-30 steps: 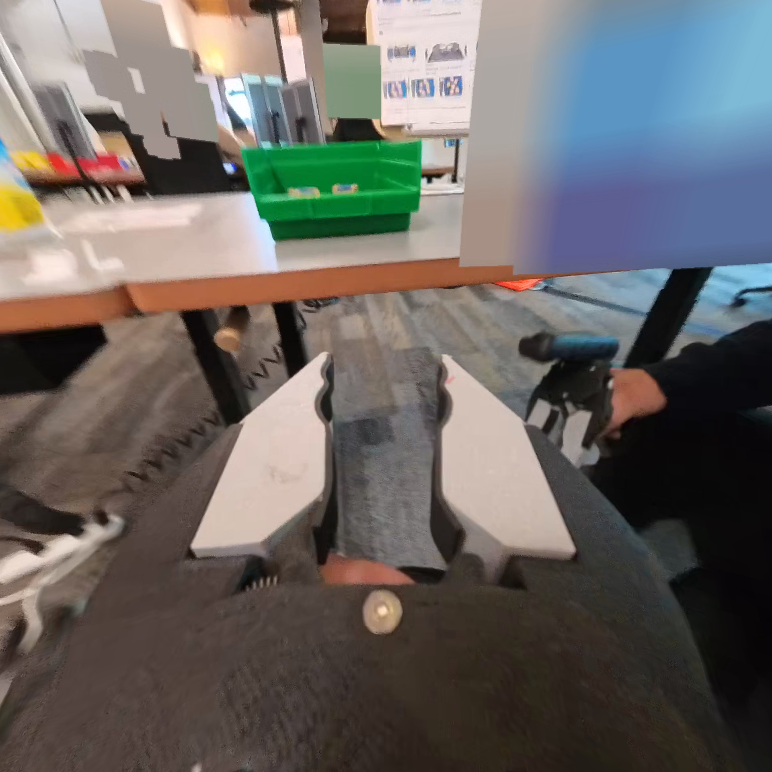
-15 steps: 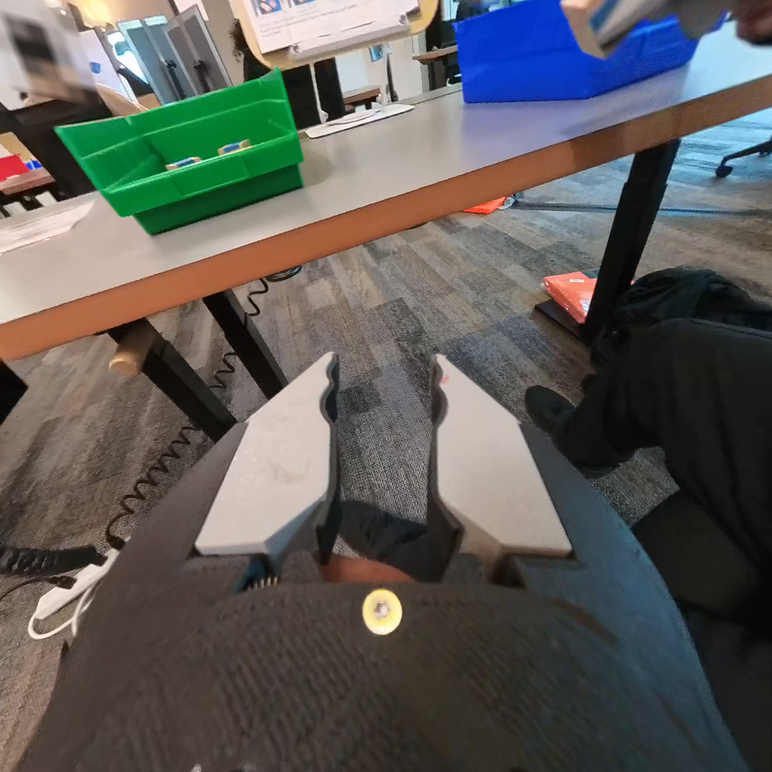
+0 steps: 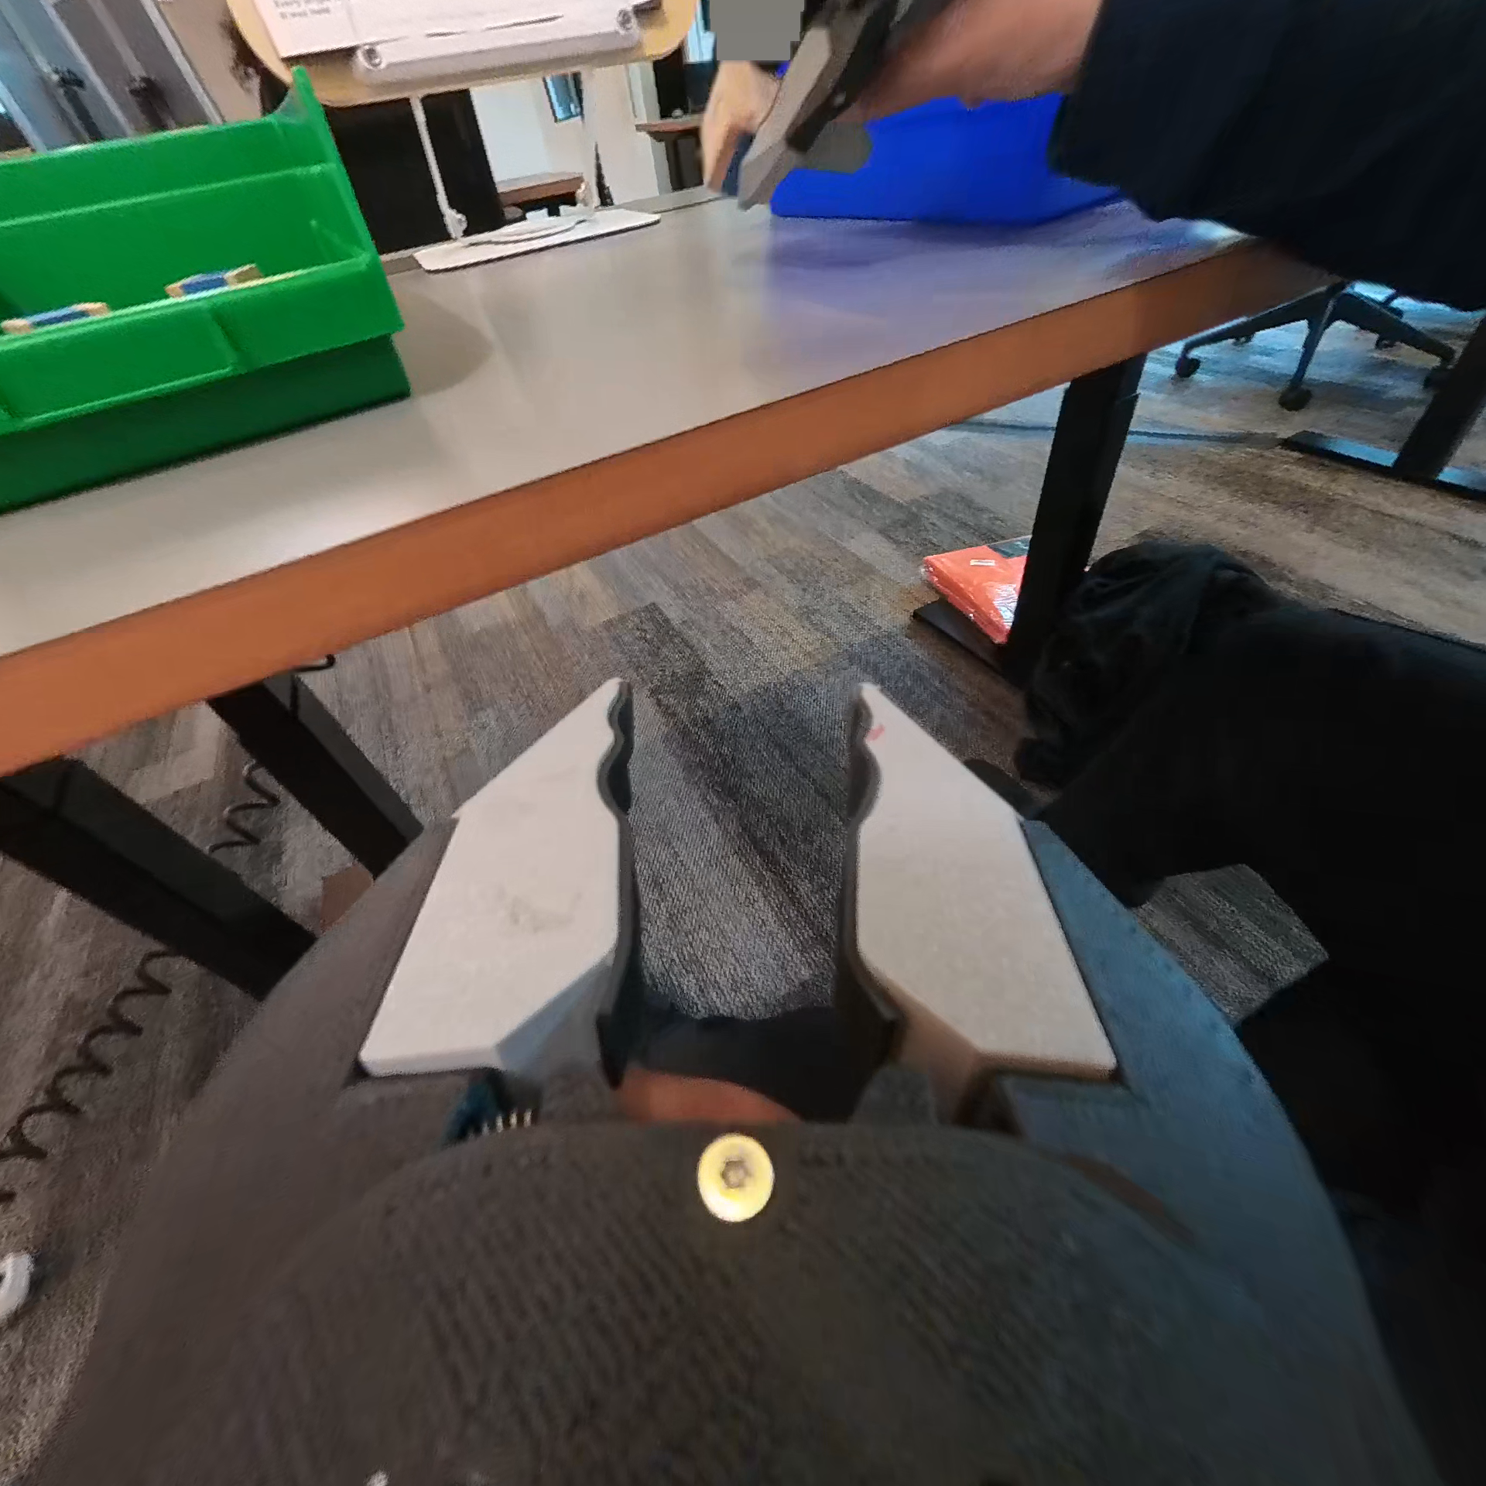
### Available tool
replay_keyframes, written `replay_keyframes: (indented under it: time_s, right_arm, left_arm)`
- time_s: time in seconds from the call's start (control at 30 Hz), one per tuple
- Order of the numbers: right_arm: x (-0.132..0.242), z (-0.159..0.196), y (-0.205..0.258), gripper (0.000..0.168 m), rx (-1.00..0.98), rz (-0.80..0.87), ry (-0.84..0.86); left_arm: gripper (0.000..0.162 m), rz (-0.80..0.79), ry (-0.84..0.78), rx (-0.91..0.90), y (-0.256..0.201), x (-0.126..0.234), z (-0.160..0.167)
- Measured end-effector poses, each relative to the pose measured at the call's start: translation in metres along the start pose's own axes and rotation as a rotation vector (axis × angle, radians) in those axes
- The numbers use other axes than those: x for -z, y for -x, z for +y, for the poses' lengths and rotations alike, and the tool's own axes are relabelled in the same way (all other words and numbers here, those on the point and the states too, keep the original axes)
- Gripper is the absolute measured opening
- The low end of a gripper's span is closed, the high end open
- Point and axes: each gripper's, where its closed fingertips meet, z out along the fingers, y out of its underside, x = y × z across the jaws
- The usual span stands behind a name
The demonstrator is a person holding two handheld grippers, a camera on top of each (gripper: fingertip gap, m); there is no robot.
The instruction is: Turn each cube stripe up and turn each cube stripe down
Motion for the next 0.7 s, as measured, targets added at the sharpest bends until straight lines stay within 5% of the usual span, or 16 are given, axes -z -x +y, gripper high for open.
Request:
replay_keyframes:
  time_s: [0.2,0.43,0.7]
  right_arm:
    - [-0.030,0.016,0.010,0.043,0.137,-0.049,0.116]
    - [0.009,0.017,0.046,0.052,0.039,-0.381,0.037]
    - [0.041,0.013,0.050,0.049,-0.105,-0.463,-0.046]
  left_arm:
    - [0.050,0.001,-0.023,-0.024,0.016,-0.033,-0.020]
    - [0.049,0.047,-0.049,-0.017,0.031,-0.065,-0.031]
    - [0.049,0.119,-0.056,-0.087,0.011,-0.080,-0.038]
